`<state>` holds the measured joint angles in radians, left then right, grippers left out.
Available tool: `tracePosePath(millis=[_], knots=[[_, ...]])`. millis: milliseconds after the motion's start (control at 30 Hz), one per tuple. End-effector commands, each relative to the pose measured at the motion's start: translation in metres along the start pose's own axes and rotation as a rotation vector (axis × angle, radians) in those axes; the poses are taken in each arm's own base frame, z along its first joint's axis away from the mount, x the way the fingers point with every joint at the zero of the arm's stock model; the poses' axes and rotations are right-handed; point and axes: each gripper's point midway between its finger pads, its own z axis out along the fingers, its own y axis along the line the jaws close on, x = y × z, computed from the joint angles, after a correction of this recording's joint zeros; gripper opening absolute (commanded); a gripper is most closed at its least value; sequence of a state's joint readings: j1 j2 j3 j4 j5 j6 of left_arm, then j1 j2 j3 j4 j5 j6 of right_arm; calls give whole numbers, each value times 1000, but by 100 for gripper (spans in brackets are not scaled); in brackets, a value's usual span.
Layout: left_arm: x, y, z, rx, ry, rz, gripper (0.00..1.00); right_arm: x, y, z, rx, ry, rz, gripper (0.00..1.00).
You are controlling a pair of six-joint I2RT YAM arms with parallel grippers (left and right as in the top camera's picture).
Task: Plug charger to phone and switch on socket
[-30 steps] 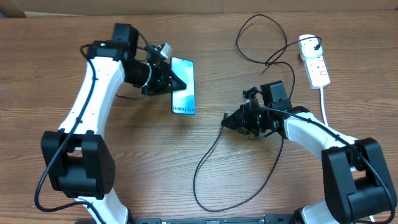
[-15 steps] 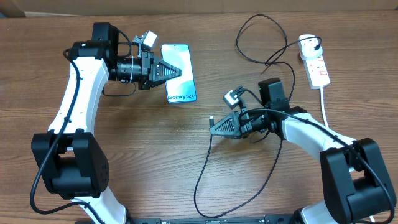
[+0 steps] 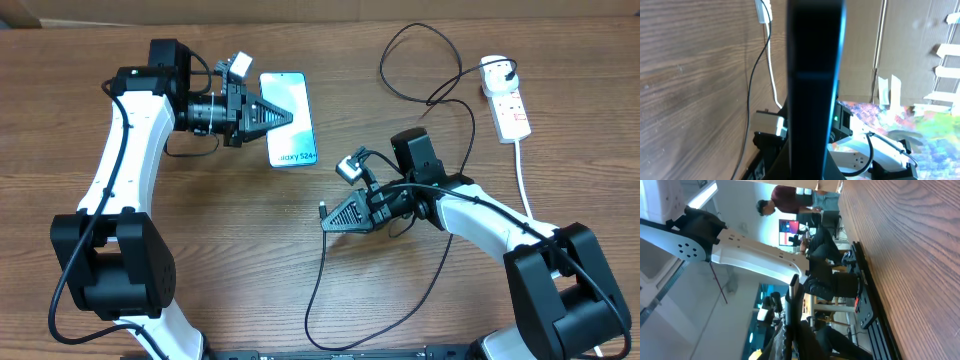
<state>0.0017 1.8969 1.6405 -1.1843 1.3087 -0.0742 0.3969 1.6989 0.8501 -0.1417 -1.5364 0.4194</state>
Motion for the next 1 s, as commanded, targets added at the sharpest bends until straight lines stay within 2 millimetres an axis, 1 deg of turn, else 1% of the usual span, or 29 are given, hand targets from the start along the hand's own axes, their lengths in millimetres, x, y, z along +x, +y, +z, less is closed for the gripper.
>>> tracePosePath(millis=[0, 200, 300, 400, 533, 667, 733, 800, 867, 967], knots=[[3, -10, 0, 34, 8, 32, 4, -1, 28, 9, -34, 45, -77, 4], [4, -5, 0, 8, 9, 33, 4, -10, 44, 19, -39, 80, -127, 4], [5, -6, 2, 9, 15, 35, 4, -17, 60, 26, -41, 101, -152, 4], [7, -11, 5, 36, 23, 67, 4, -18, 73, 32, -44, 120, -191, 4], [6, -11, 5, 37, 23, 70, 4, -20, 75, 32, -41, 113, -198, 4], [-3, -9, -2, 31, -9, 116, 4, -29, 66, 27, -17, 53, -133, 4], [-14, -2, -11, -4, -47, 153, 4, -35, 61, 23, -2, 18, -94, 4], [-21, 8, -19, -55, -77, 155, 4, -39, 58, 19, 9, -8, -72, 4], [-29, 26, -33, -145, -120, 123, 4, -43, 56, 16, 18, -31, -65, 4], [-35, 44, -53, -228, -165, 95, 4, -51, 52, 14, 40, -76, -82, 4]])
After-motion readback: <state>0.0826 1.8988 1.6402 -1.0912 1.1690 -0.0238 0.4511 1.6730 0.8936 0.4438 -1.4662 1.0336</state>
